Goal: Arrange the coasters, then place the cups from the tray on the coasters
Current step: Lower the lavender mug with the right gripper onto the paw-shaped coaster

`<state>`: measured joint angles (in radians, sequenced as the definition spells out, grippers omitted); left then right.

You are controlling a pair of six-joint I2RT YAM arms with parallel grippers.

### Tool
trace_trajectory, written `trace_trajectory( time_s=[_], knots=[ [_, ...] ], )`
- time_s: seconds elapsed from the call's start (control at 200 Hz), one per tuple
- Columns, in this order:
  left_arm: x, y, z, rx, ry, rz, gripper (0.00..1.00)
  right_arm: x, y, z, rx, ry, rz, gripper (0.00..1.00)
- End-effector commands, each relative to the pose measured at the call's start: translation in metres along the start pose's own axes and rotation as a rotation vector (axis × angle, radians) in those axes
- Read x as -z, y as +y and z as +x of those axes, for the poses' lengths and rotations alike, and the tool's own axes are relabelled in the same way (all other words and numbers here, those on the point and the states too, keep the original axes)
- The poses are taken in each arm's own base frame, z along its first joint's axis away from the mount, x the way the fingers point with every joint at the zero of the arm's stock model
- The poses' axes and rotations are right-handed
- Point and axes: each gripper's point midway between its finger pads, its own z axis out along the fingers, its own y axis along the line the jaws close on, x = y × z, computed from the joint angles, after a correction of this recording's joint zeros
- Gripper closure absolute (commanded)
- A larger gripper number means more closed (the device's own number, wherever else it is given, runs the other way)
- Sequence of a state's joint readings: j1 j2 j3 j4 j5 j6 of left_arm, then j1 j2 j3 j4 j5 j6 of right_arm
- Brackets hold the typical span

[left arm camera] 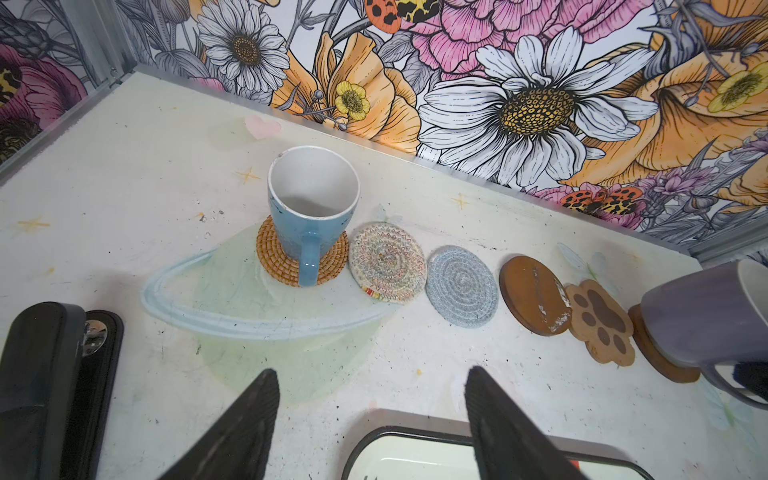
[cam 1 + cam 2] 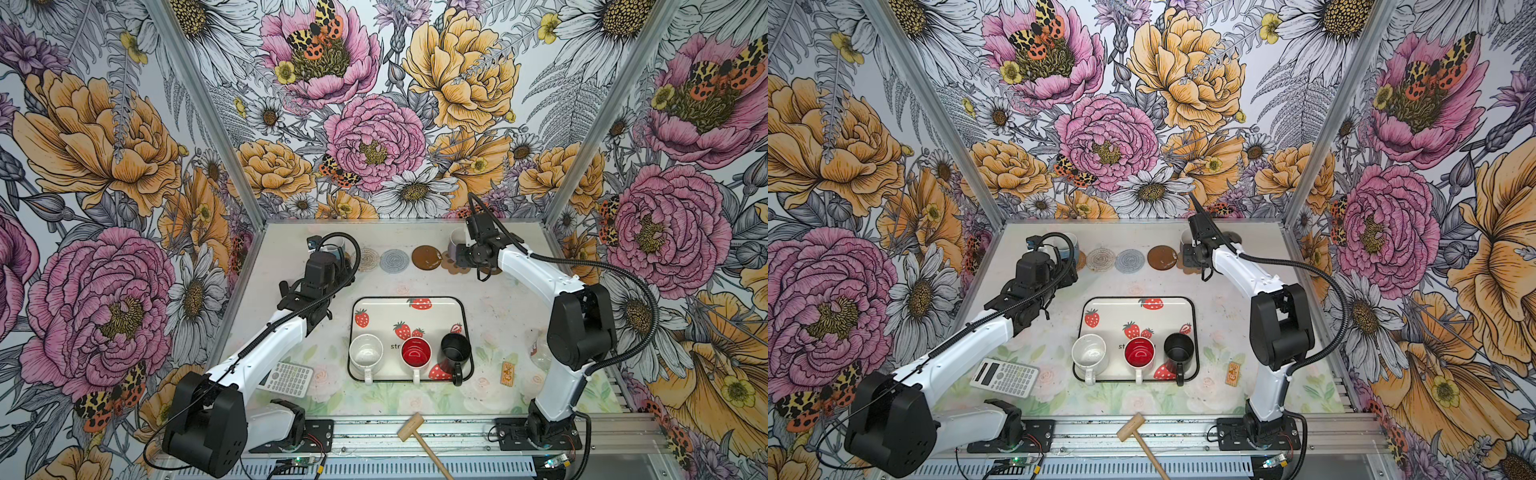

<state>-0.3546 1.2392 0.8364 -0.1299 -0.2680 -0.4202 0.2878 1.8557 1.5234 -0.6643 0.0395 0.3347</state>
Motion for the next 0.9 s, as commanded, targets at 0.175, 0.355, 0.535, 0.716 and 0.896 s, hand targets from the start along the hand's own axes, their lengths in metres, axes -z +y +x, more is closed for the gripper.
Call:
trace_trajectory(
  time_s=[0.175, 0.355, 0.535, 0.716, 0.896],
  knots=[
    [-0.003, 0.001, -0.001, 0.016, -0.003, 0.008, 0.28, -0.011, -0.005, -0.032, 0.004, -0.057, -0.004, 1.0],
    [-0.003, 0.002, -0.001, 0.014, -0.001, 0.004, 0.28, -0.021, -0.008, -0.032, 0.01, -0.045, 0.014, 1.0],
    [-0.004, 0.002, 0.001, 0.013, 0.004, 0.002, 0.28, -0.03, -0.01, -0.034, 0.011, -0.036, 0.024, 1.0],
    [-0.005, 0.002, 0.001, 0.012, 0.004, 0.0, 0.28, -0.037, -0.011, -0.035, 0.008, -0.028, 0.024, 1.0],
    [-0.005, 0.003, 0.001, 0.012, 0.005, -0.002, 0.28, -0.044, -0.014, -0.033, 0.006, -0.017, 0.033, 1.0]
  ],
)
